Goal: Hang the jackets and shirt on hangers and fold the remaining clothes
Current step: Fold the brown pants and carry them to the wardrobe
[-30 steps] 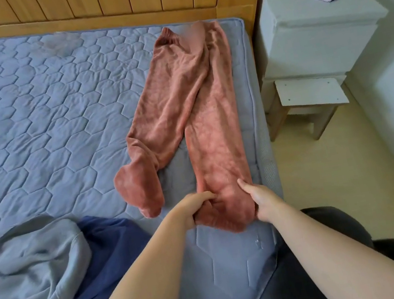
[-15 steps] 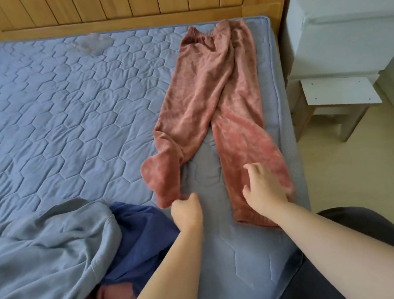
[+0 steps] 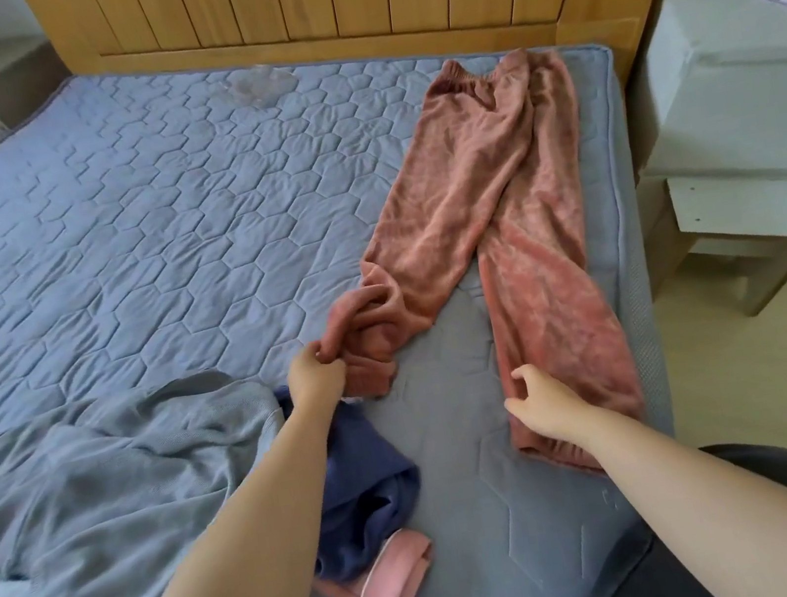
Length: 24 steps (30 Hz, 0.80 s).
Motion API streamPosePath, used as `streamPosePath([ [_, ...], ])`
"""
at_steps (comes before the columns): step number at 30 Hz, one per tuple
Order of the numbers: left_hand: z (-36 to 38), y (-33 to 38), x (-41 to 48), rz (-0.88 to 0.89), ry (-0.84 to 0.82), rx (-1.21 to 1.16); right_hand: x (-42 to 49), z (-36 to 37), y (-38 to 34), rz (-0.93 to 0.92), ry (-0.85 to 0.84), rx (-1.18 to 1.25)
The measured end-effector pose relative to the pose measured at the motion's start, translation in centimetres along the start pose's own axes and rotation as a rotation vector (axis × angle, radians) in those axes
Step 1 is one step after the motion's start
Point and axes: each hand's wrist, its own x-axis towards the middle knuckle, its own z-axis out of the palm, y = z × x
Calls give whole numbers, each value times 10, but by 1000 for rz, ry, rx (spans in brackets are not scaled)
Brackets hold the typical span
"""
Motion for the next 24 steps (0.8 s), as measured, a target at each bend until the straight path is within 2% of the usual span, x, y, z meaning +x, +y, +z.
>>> streamPosePath([
  [1,1,7,-3,-10,-122,-33,0,-2,1,10,3,65],
  [2,-1,8,-13,-62,-315,-177,1,-4,1,32,12,158],
  [4,14,25,-24,-302,-717,-458,3,-11,-2,139,19,486],
  [5,19,29,-32,-396,-912,-413,4,-16,-5,217,-14,711],
  [6,23,23,-38,-328,-1022,-218,5,-19,-6,277,-57,917],
  [7,25,11,-37,-291,-1131,-129,6,-21,-6,314,-97,1046],
  [9,21,-16,-46,-460,-1024,-184,6,-17,-6,339,-183,1104],
  [10,26,-21,-47,-442,-925,-191,6,-12,-9,338,-201,1080],
  [11,23,-28,-50,-511,-849,-320,3,-6,-14,334,-212,1058],
  [13,18,-37,-55,-711,-862,-694,0,10,-29,341,-265,1048],
  [15,12,-34,-56,-720,-917,-824,-7,24,-51,347,-322,1046],
  [16,8,-32,-53,-687,-944,-818,-8,30,-61,331,-299,1036],
  [18,-8,-29,-48,-619,-984,-817,-8,34,-80,234,-124,987],
  [21,-35,-22,-40,-541,-1031,-997,-12,22,-109,-20,192,965],
  [22,-40,-19,-40,-545,-1020,-975,-16,16,-115,-94,297,950],
  [23,-39,-17,-39,-550,-988,-840,-17,13,-115,-145,415,868],
  [24,-36,-15,-39,-526,-940,-549,-18,12,-111,-137,486,709],
])
